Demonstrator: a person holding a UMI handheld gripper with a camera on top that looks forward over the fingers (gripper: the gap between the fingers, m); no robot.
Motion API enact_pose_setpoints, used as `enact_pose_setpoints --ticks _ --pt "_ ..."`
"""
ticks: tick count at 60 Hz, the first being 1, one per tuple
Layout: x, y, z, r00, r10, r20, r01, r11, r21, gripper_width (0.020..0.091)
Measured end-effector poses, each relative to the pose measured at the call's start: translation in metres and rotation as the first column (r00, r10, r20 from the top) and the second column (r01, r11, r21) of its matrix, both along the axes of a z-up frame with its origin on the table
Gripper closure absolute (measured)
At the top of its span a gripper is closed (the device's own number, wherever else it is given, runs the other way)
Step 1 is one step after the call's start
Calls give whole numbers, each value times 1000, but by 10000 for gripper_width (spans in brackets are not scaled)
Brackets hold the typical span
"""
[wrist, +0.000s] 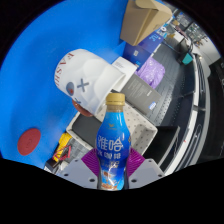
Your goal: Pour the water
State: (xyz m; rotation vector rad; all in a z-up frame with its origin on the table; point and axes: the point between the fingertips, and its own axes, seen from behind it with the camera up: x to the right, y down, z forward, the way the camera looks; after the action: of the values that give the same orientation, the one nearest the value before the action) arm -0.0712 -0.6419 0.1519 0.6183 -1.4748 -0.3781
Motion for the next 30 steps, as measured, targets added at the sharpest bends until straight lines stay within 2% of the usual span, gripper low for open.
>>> enact_pose_setpoints --ticks 10,16,19,23,30 --pt "1 21 13 999 -28 28 34 970 -242 800" --pt "6 38 20 996 -24 87 65 856 -513 798" --pt "7 47 20 991 -15 131 99 745 -660 798" --pt "9 59 19 983 6 185 151 547 -823 796" --pt "13 77 17 967 80 242 226 168 -959 795"
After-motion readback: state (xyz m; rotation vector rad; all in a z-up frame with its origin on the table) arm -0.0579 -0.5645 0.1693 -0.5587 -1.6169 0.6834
